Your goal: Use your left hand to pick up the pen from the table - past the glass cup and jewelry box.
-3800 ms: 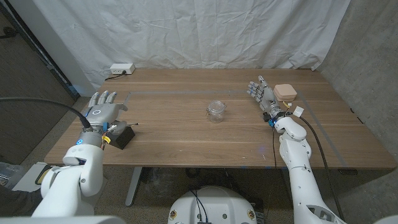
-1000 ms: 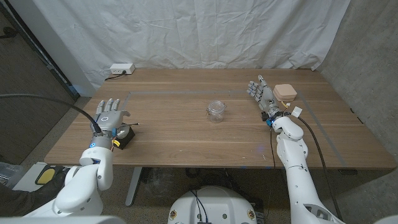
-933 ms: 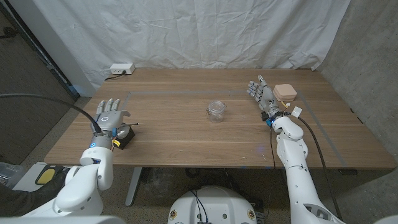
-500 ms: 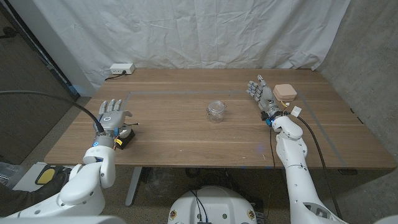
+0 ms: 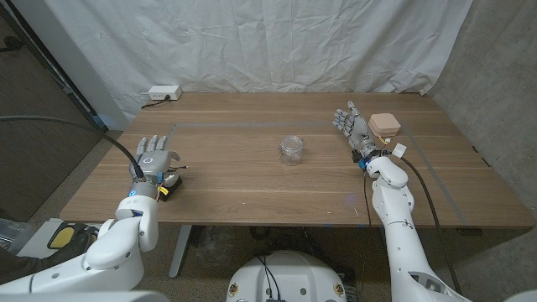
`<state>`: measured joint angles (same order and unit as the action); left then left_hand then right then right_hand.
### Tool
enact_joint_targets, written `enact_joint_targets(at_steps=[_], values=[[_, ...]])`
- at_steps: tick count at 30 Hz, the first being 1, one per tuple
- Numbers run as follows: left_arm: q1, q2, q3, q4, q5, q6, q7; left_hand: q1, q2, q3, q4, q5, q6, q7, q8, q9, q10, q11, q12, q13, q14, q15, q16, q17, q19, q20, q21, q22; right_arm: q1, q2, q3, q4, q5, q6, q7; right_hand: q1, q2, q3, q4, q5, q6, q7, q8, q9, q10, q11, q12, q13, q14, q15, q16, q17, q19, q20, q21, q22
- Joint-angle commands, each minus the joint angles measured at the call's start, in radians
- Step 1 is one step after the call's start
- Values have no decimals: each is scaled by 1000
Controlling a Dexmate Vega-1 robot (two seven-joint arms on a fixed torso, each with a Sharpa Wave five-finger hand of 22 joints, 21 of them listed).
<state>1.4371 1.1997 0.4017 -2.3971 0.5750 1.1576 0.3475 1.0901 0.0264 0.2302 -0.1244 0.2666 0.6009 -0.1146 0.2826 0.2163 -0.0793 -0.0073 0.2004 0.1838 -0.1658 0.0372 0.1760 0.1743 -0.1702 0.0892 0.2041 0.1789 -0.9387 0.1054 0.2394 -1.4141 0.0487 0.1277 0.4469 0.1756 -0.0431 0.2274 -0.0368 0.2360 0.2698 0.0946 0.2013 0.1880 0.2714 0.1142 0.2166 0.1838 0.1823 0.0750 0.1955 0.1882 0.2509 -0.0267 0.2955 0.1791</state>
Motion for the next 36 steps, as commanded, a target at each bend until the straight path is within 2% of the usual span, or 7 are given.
enact_joint_targets(at_steps=[1,9,14,20,36], values=[[-39,43,48,-15,-66,32,50,10,-2,-3,-1,6,17,-2,8,2,0,-10,5,3,-24,0,8,3,-66,-5,2,4,6,2,2,20,3,5,3,0,11,-5,0,-6,6,2,-3,3,4,5,-3,2,3,1,-2,2,4,-2,-1,3],[-44,47,54,-12,-102,37,103,11,-2,-5,-1,7,20,-4,7,2,4,-11,6,3,-24,-2,8,3,-66,-4,1,4,9,1,0,22,0,5,3,0,11,-6,0,-6,6,1,-3,3,4,5,-3,2,3,0,-2,2,5,-2,-3,3],[-32,47,33,3,-145,8,136,12,-2,-6,-1,8,23,-6,7,2,6,-15,6,3,-21,-5,9,3,-66,-4,1,4,11,1,-3,23,-5,1,2,-1,11,-7,-1,-6,6,2,-3,3,4,6,-4,2,3,0,-2,3,5,-1,-5,3],[-72,50,74,16,-153,6,129,12,-2,-8,-1,9,27,-6,7,1,10,-20,7,3,-20,-6,9,3,-65,-5,2,4,13,1,-5,25,-9,0,-2,0,12,-7,-1,-6,6,2,-3,3,4,6,-4,2,4,0,-2,2,6,-2,-7,3],[-108,54,98,39,-180,-28,148,13,1,-13,1,11,40,-5,8,1,18,-22,9,3,-15,-9,10,3,-63,-4,2,4,25,2,-4,44,-13,1,-8,0,12,-9,-2,-6,6,1,-3,3,4,4,-3,2,4,0,-2,2,8,-1,-11,3]])
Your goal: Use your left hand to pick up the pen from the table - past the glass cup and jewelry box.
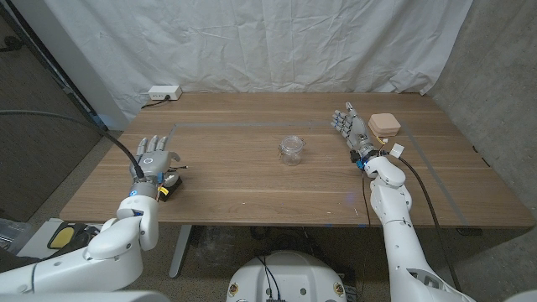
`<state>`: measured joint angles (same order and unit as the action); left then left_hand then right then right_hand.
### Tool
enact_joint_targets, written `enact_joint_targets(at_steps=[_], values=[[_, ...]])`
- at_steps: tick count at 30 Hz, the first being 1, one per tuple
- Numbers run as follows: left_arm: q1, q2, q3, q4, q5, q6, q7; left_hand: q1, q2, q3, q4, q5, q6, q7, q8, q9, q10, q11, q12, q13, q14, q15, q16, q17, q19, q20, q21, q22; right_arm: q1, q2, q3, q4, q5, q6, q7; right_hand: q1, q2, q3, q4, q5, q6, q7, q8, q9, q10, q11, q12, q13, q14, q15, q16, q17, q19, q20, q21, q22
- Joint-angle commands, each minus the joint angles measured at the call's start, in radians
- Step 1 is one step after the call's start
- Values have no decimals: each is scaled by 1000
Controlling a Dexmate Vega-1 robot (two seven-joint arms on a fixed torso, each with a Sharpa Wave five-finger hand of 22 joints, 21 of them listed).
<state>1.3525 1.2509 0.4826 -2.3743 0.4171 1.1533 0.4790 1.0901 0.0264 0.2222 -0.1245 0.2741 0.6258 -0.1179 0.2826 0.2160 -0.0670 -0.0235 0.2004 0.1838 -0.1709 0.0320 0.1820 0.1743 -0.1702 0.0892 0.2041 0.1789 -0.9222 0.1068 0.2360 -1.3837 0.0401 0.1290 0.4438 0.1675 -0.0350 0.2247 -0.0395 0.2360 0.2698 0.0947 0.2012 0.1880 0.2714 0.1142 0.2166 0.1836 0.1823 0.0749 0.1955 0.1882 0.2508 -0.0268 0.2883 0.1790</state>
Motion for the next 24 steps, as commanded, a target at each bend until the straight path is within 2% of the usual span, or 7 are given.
enact_joint_targets(at_steps=[1,11,18,24], values=[[-29,3,22,15,-21,-19,12,13,1,-5,1,4,16,-1,8,1,6,-5,9,3,-10,-3,4,3,-63,-3,2,4,9,1,0,15,-4,0,-5,8,4,-6,0,-6,6,1,-3,3,4,5,-3,3,4,0,-2,2,8,-2,-4,3],[-39,1,30,18,-27,-23,17,17,1,-10,1,5,84,2,31,2,14,-14,10,3,-2,-10,5,3,-57,-6,3,4,9,2,3,17,-1,5,-5,8,5,-7,0,-6,6,1,-3,3,4,7,-4,3,4,-1,-2,3,9,-1,-6,3],[-48,-6,41,24,-24,-24,23,17,1,-12,2,6,90,4,33,2,16,-8,10,3,0,-10,5,3,-56,-3,3,4,14,1,4,27,-1,5,-4,8,5,-8,0,-6,6,1,-3,3,4,7,-4,3,4,0,-2,3,9,-1,-8,4],[-51,-10,38,27,-33,-28,22,18,4,-15,3,6,125,3,46,2,31,-22,13,3,7,-15,7,4,-55,-2,3,4,21,0,6,39,0,7,-2,7,6,-8,0,-6,6,0,-3,3,4,7,-4,3,4,1,-2,3,10,-1,-9,4]])
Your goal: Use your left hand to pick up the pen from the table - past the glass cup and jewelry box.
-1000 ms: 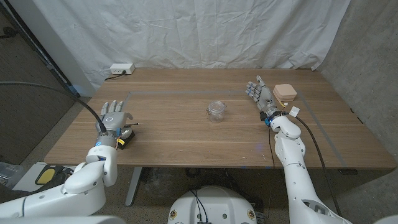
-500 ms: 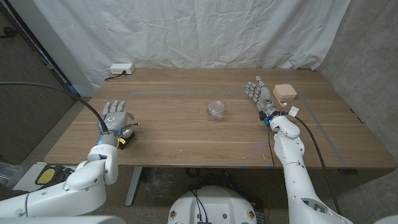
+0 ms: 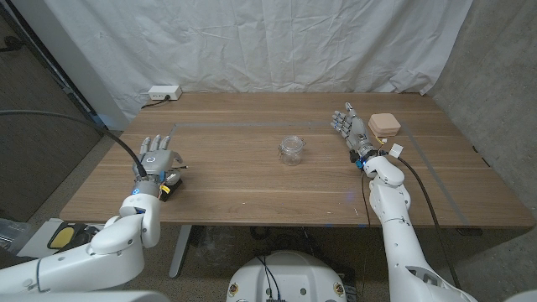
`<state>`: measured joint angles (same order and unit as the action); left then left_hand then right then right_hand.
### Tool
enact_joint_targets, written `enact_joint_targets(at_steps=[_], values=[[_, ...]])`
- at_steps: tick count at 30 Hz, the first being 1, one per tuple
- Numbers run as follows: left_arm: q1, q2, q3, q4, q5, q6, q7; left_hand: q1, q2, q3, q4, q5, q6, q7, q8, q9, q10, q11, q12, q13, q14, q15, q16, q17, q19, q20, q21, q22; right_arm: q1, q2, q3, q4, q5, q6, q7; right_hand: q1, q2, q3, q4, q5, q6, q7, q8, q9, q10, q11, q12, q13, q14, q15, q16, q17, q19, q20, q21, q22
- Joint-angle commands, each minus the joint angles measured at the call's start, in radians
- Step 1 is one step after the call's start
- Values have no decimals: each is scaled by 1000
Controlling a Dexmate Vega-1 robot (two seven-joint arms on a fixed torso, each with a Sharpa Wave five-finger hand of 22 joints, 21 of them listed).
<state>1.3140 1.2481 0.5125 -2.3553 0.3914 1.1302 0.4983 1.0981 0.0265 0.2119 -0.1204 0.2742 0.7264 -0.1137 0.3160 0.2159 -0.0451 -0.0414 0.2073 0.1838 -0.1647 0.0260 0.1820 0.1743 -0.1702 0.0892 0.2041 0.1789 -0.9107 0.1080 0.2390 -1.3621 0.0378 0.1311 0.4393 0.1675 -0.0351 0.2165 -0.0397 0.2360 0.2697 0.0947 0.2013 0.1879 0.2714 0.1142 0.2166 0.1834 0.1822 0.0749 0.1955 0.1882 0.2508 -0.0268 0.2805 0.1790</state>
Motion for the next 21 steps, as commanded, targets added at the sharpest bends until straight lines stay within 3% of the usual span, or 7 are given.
enact_joint_targets(at_steps=[1,21], values=[[-18,-9,16,9,-1,-2,2,10,4,-6,-1,6,31,4,15,2,10,-3,6,3,1,-9,7,4,-55,-2,3,4,10,-2,3,17,2,4,2,7,6,0,0,-6,6,1,-4,3,4,7,-4,3,4,1,-3,3,11,-1,-2,4],[-29,-11,30,1,4,11,-5,11,5,-12,0,6,54,7,25,7,11,-5,4,4,3,-12,6,5,-52,0,3,5,12,-3,11,17,2,-1,0,8,7,-2,-1,-6,6,-1,-3,3,3,8,-4,3,4,0,-3,2,12,-1,-7,4]])
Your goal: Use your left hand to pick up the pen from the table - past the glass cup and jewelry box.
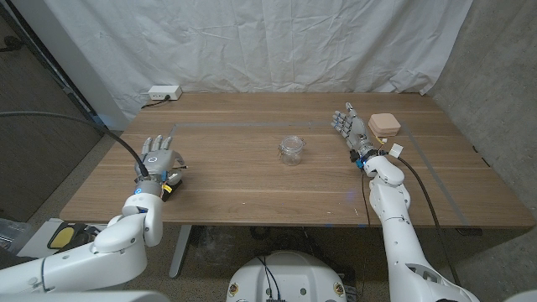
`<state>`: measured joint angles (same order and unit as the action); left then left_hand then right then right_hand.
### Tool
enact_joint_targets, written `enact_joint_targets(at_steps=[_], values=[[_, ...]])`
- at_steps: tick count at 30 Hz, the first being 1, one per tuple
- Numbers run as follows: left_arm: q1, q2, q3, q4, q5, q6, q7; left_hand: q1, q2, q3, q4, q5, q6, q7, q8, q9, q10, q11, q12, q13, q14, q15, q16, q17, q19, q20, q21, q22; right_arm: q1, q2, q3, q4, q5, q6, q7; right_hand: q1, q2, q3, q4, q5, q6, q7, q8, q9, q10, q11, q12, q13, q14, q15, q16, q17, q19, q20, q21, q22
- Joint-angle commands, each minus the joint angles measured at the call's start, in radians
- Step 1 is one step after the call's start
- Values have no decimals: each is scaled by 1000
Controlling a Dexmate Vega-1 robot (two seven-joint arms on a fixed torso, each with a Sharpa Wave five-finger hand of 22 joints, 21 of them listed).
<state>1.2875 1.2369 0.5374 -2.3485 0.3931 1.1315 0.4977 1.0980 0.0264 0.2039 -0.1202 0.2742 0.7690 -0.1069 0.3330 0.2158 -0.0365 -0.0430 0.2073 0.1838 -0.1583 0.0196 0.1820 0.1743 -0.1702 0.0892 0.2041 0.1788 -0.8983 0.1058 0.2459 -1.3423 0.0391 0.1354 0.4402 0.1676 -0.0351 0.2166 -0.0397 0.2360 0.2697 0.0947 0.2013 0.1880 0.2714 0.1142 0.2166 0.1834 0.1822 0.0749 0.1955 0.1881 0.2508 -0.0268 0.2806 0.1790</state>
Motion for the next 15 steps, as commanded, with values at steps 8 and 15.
enact_joint_targets(at_steps=[8,15], values=[[13,6,-10,-9,-12,11,6,11,6,-6,1,6,12,4,10,10,2,-5,3,4,-3,-5,6,6,-52,1,3,5,-1,1,3,0,-2,-8,-1,8,7,-2,-2,-6,5,0,-4,3,3,8,-4,3,4,2,-3,2,13,-1,-8,4],[18,5,-14,-5,-19,6,15,12,7,-8,1,6,19,2,15,14,2,0,2,4,-2,-5,6,6,-51,1,3,5,1,3,-1,3,-6,-7,-4,8,8,-3,-2,-6,4,0,-4,3,3,8,-4,3,4,1,-3,3,14,0,-10,4]])
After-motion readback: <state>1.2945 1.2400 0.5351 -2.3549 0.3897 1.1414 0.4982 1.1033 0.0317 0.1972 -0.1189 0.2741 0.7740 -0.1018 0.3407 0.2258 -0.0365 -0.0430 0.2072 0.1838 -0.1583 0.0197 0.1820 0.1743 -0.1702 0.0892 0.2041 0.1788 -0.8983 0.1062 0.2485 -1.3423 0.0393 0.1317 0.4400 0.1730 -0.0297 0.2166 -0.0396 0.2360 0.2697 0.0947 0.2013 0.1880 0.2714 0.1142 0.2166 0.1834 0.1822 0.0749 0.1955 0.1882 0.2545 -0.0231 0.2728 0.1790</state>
